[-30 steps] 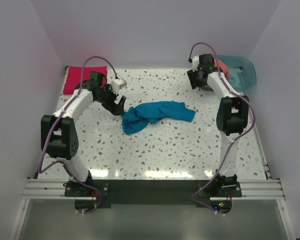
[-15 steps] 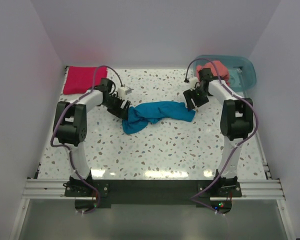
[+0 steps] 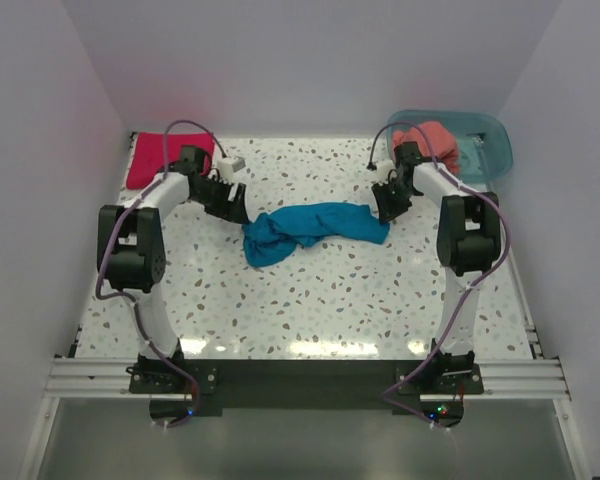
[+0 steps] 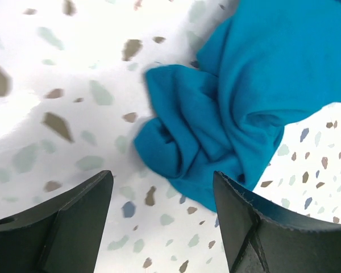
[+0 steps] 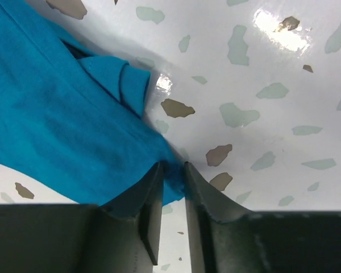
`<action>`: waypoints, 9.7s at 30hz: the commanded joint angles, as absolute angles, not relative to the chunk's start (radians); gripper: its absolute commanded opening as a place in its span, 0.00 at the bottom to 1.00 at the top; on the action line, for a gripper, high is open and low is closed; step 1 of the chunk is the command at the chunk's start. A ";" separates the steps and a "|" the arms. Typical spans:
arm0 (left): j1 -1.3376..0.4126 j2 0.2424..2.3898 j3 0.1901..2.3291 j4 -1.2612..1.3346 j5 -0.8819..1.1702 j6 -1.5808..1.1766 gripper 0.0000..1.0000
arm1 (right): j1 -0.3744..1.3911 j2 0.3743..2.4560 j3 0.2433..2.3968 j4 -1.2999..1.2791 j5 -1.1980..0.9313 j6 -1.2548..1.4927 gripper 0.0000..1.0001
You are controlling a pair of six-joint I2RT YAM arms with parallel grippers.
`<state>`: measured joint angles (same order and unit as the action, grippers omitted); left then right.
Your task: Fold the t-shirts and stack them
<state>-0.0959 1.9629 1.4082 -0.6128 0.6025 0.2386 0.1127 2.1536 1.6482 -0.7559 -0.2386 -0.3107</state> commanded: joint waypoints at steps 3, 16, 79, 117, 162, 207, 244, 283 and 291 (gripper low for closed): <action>-0.054 1.920 1.463 -0.624 0.631 0.203 0.75 | 0.117 2.169 1.649 -0.807 -0.296 -0.356 0.16; -0.100 2.016 1.459 -0.603 0.623 0.153 0.58 | 0.115 2.088 1.666 -0.873 -0.333 -0.411 0.00; -0.176 1.528 1.059 -0.933 0.474 1.043 0.66 | 0.087 1.646 1.292 -0.956 -0.348 -0.778 0.00; -0.279 1.689 0.979 -0.790 0.365 0.933 0.02 | 0.248 1.660 1.071 -0.845 -0.221 -0.796 0.47; 0.064 1.459 1.899 -0.253 0.278 0.318 0.00 | 0.117 1.625 2.135 -0.339 0.077 -0.646 0.00; 0.074 1.542 1.956 0.278 0.293 0.308 0.00 | 0.115 1.724 2.200 0.023 -0.056 -0.475 0.00; -0.296 1.060 0.857 -1.306 0.640 1.397 0.58 | 0.130 1.055 0.805 -1.141 -0.307 -1.323 0.59; -0.749 1.552 1.087 -0.854 0.676 0.891 0.30 | 0.124 1.563 1.195 -1.023 -0.219 -0.709 0.28; -0.333 1.632 1.235 -0.833 0.542 0.827 0.33 | 0.126 1.652 1.239 -0.997 -0.184 -0.684 0.27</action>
<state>-0.4206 1.5955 1.2190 -0.8146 0.5842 0.8631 0.1280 1.6249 1.2018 -1.0191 -0.2184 -0.7097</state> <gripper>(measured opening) 0.329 0.278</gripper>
